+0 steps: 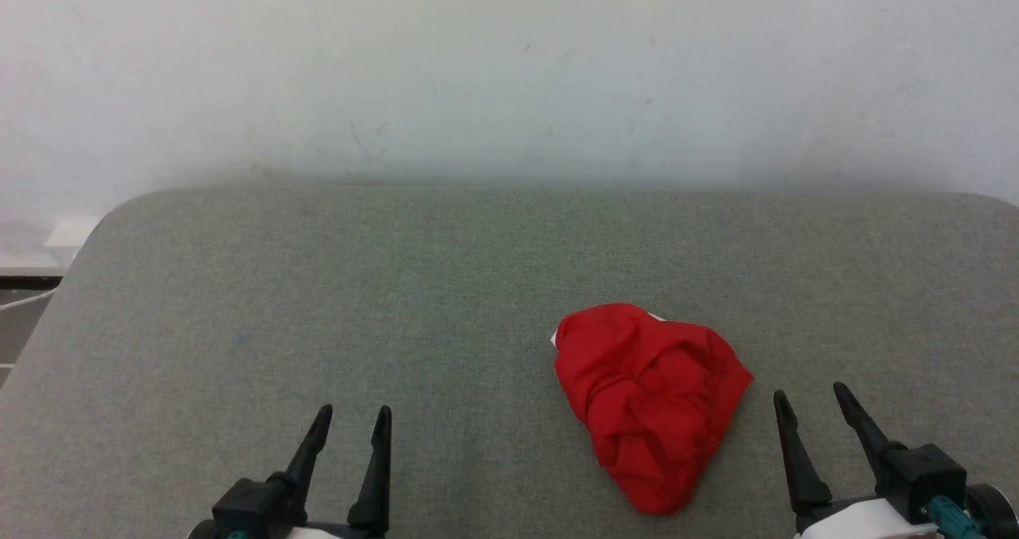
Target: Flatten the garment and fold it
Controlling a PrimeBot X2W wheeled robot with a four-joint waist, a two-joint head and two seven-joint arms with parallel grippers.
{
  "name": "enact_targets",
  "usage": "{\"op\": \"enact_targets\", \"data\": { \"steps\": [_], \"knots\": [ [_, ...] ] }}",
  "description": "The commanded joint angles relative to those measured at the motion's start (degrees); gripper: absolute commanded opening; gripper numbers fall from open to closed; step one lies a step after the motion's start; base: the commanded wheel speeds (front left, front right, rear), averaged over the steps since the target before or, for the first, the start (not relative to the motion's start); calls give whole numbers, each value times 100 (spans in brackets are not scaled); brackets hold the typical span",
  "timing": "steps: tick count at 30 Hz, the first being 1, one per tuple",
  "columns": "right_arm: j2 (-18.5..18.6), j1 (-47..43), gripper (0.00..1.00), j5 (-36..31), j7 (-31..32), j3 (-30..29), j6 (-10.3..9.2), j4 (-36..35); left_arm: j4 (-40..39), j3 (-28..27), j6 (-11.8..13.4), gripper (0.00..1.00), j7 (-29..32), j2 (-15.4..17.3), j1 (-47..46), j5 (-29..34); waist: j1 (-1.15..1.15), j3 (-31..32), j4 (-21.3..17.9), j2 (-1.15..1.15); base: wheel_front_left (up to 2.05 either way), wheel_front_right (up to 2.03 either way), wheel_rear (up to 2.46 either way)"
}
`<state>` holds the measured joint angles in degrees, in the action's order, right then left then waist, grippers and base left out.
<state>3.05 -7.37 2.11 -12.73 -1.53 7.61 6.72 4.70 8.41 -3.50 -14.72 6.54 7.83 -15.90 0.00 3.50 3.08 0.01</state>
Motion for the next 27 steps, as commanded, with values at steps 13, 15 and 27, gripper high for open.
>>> {"op": "enact_targets", "data": {
  "steps": [13, 15, 27],
  "knots": [
    [772, 1099, 100, 797, 2546, -12, -12, 570, 165, 143, -220, 100, -28, -268, -444, 287, 0, -691, 854, -1, 0, 0, 0],
    [940, 1292, 100, 1053, 3126, 39, -12, 778, 198, 152, -235, 100, -28, -291, -496, 294, 0, -773, 980, -1, 0, 0, 0],
    [1383, 1761, 100, 1392, 3949, 318, -12, 1641, 273, 199, -273, 100, -28, -351, -607, 349, 0, -996, 1467, -1, 0, 0, 0]
  ]
}}
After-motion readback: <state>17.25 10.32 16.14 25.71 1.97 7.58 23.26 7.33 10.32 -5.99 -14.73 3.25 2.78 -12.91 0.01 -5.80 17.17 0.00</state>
